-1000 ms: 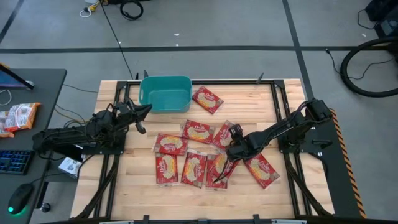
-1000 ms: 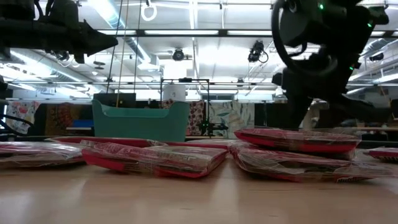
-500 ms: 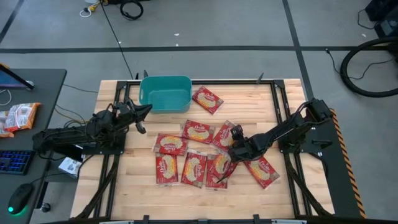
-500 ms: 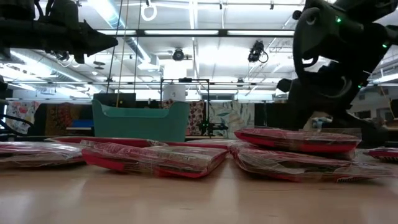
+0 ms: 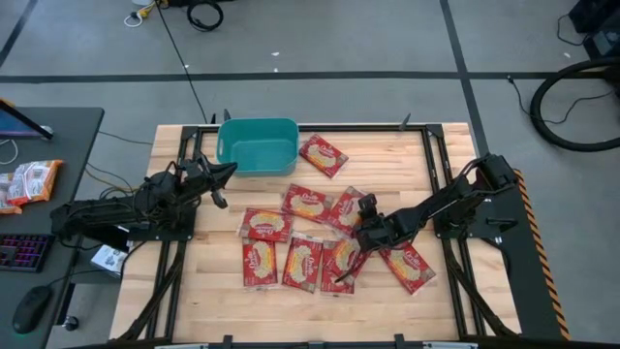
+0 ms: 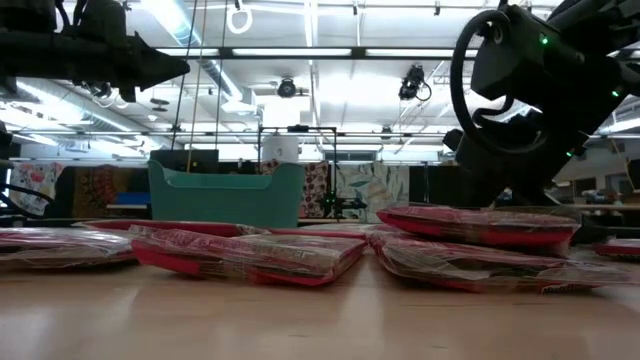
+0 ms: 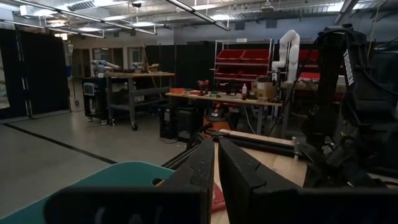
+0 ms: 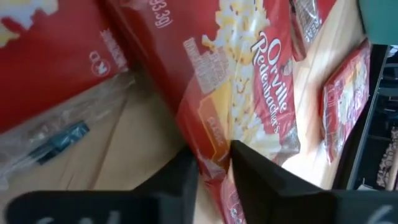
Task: Sort popcorn bags into baskets
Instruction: Put the red popcorn bag into the green bin
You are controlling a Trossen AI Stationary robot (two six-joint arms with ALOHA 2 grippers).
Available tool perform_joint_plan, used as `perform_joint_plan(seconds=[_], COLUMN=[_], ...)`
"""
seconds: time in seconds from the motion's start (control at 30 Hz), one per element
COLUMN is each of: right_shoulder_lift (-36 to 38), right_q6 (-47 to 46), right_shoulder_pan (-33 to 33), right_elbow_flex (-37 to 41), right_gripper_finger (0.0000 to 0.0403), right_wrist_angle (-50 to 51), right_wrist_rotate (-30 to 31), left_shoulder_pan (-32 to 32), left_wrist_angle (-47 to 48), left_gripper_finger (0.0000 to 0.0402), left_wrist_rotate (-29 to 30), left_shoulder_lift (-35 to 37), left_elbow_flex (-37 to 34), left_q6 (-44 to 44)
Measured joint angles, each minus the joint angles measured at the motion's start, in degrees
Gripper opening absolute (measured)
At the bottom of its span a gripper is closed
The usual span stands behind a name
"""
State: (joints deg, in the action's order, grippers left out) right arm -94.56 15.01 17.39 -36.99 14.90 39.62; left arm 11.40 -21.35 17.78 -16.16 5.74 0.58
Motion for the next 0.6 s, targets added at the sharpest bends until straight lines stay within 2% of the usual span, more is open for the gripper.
perform_joint_plan(seconds=[0.13, 0.2, 0.37, 0.47, 0.6], right_shoulder_lift=[0.0, 0.0, 0.0, 0.0, 0.0], right_q6=[-0.3, 0.4, 3.0, 2.3, 2.4], right_shoulder_pan=[0.0, -0.3, -2.7, -4.2, -5.8], right_elbow_flex=[-0.4, -1.5, -6.5, -11.3, -17.6], right_gripper_finger=[0.0026, 0.0010, 0.0013, 0.0007, 0.0007], right_wrist_angle=[-1.2, -1.2, 0.3, 4.7, 6.0], right_wrist_rotate=[0.0, -0.1, -0.7, -1.4, -4.1], left_shoulder_pan=[0.0, 0.0, 0.0, 0.0, 0.0], left_wrist_angle=[0.0, 0.1, 0.3, 1.0, 1.8], left_gripper_finger=[0.0027, 0.0027, 0.0027, 0.0027, 0.0027], left_wrist_rotate=[0.0, 0.0, 0.0, -0.1, -0.1], left_shoulder_lift=[0.0, 0.0, 0.0, 0.0, 0.0], left_elbow_flex=[0.0, 0.0, 0.0, 0.0, 0.0], left_q6=[0.0, 0.1, -0.6, -3.1, -4.5])
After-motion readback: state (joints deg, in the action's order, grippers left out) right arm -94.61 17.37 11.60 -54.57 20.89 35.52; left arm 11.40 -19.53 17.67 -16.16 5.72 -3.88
